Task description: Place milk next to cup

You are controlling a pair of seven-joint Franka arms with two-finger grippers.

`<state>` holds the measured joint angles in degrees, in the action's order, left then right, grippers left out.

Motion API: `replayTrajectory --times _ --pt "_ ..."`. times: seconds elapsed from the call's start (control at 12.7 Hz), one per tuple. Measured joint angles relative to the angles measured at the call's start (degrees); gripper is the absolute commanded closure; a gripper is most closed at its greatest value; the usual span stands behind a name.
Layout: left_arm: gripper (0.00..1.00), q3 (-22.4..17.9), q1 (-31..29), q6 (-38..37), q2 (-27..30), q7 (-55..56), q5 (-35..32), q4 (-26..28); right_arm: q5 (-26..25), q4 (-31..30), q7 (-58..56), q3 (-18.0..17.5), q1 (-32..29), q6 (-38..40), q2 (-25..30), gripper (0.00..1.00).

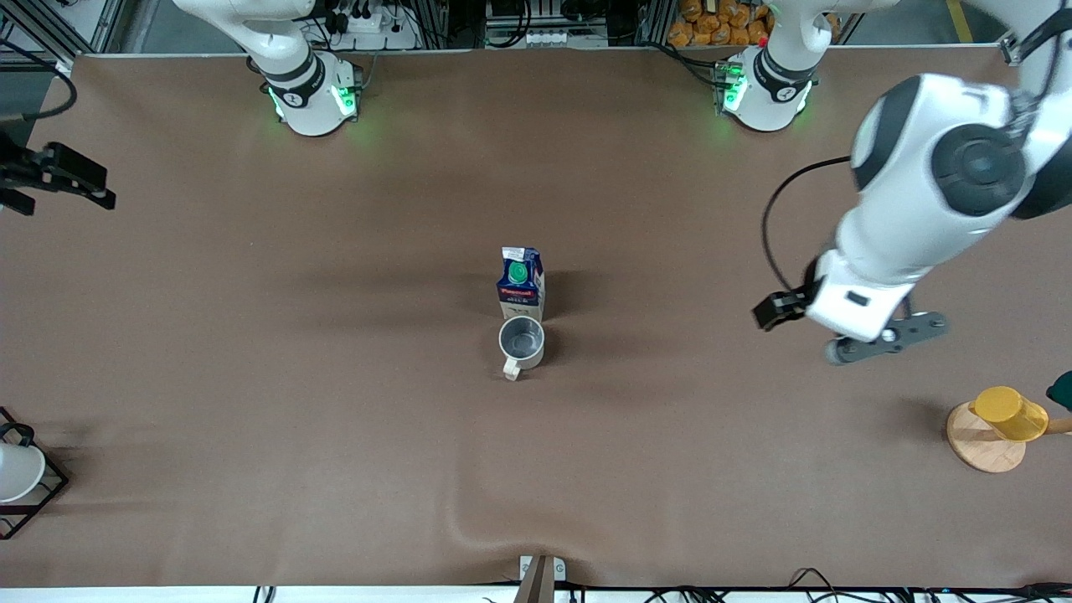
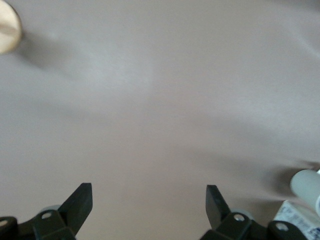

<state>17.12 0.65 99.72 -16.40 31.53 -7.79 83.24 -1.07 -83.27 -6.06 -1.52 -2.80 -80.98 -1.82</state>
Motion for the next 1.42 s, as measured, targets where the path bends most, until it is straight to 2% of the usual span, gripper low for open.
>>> replayTrajectory --times 0.39,0.71,1.02,1.26,1.42 --pt "0.00 0.00 -5.58 -4.90 7.73 -15.31 1.07 0.82 0.01 -5.31 0.04 0.19 1.22 -4.36 1.32 0.00" --pt "0.00 -2.75 -5.80 -7.42 12.35 -25.90 5.61 1.48 0.01 -6.08 0.62 1.65 2.62 -4.56 2.32 0.00" --pt "0.00 -4.42 -4.71 -9.09 14.99 -27.14 5.72 4.09 0.23 -6.08 4.76 1.63 2.83 -4.57 2.53 0.00" --pt "0.00 -10.24 -0.50 -10.08 15.42 -27.75 6.46 5.08 1.79 -6.06 4.70 1.52 3.07 -3.84 2.73 0.00" --pt "0.00 -11.23 -0.27 -10.12 15.47 -28.12 6.90 5.42 2.11 -6.06 4.38 1.51 3.15 -3.58 2.78 0.00"
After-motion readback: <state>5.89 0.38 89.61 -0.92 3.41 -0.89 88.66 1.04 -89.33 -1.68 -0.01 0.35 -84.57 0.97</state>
